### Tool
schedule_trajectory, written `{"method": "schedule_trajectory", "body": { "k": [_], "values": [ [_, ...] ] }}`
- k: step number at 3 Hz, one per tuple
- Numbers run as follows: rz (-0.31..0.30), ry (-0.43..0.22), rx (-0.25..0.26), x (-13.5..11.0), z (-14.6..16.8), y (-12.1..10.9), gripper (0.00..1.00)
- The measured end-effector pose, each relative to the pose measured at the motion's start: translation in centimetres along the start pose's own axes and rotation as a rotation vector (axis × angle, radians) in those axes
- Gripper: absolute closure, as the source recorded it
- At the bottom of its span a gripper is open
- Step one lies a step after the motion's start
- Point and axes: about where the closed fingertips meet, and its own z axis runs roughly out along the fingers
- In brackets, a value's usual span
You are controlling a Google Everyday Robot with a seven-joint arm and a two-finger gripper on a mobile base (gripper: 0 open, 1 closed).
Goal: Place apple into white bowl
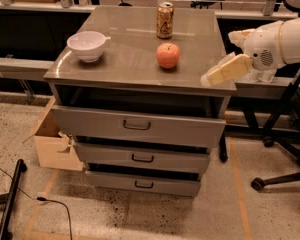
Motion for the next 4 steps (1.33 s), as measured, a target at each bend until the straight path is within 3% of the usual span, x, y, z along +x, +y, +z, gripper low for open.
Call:
{"method": "schedule_trajectory", "body": {
  "k": [1, 2, 3, 4],
  "values": [
    [-0.001, 0.001, -0.003, 0.0, 0.0, 0.1, 0.00],
    [-0.006, -0.011, 0.039, 0.3, 1.6, -0.9, 0.00],
    [0.037, -0.044, 0.119, 0.7, 4.0, -3.2, 0.00],
    [0.108, -0.068, 0.162, 1.2, 6.3, -5.5, 0.00]
  ]
}}
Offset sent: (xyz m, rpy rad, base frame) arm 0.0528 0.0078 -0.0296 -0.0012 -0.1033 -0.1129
